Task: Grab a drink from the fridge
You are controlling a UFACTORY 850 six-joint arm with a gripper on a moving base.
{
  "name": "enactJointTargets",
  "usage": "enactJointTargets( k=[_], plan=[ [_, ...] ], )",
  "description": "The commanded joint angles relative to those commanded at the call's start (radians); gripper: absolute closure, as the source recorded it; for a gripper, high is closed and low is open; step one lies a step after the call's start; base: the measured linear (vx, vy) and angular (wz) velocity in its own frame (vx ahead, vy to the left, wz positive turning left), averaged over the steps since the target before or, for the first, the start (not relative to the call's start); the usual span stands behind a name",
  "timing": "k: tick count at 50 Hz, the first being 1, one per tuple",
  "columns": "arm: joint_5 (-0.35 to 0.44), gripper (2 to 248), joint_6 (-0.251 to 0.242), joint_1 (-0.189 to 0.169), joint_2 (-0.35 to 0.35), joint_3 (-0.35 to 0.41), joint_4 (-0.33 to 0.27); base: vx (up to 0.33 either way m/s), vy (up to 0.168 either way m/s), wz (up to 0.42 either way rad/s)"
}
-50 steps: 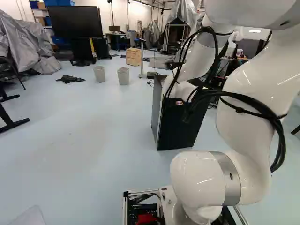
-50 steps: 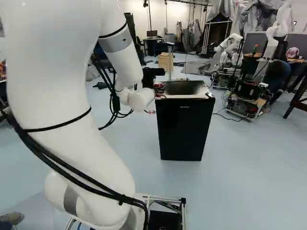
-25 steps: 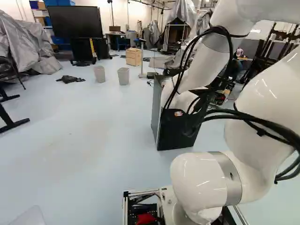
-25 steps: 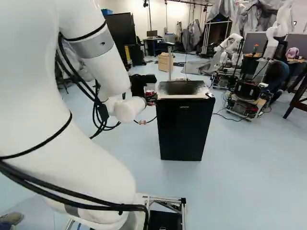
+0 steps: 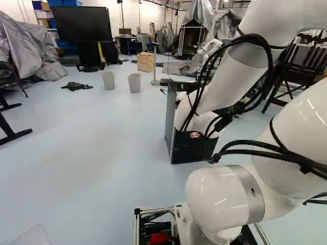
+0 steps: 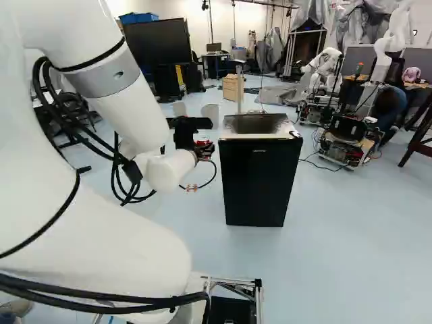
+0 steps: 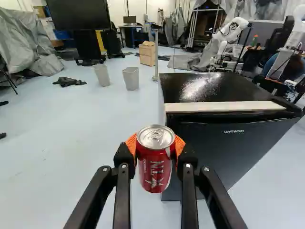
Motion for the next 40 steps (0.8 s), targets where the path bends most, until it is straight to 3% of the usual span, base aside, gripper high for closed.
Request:
enactJointTargets(
  k=[40],
  plan=[
    [-0.011, 153, 0.0, 0.026, 0.07, 0.082, 0.007, 0.0, 0.0, 0.0]
  ],
)
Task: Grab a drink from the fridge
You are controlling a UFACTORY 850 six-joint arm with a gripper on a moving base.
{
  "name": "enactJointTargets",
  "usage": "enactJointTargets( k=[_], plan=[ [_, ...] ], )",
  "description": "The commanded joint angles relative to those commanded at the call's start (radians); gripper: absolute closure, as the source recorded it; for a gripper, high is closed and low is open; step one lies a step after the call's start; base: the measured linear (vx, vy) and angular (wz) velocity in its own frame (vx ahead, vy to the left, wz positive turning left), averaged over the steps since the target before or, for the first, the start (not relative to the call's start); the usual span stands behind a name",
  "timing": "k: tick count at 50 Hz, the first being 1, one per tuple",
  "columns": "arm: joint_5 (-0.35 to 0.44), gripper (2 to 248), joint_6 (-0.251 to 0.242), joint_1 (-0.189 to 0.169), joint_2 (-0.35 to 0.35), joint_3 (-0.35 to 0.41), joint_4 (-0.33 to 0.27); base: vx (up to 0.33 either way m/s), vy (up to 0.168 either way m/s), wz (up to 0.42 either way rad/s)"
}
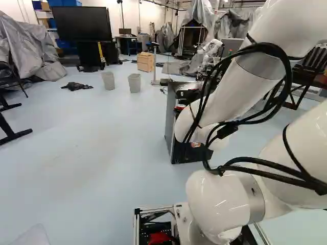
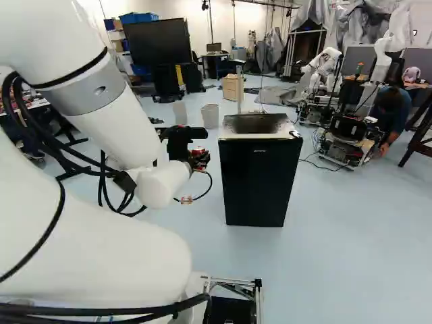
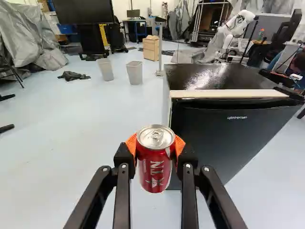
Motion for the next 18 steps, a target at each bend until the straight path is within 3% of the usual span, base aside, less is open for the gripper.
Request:
enactJointTargets(
  k=[18],
  plan=[
    [0.0, 153, 0.0, 0.0, 0.0, 0.0, 0.0, 0.0, 0.0, 0.0]
  ],
)
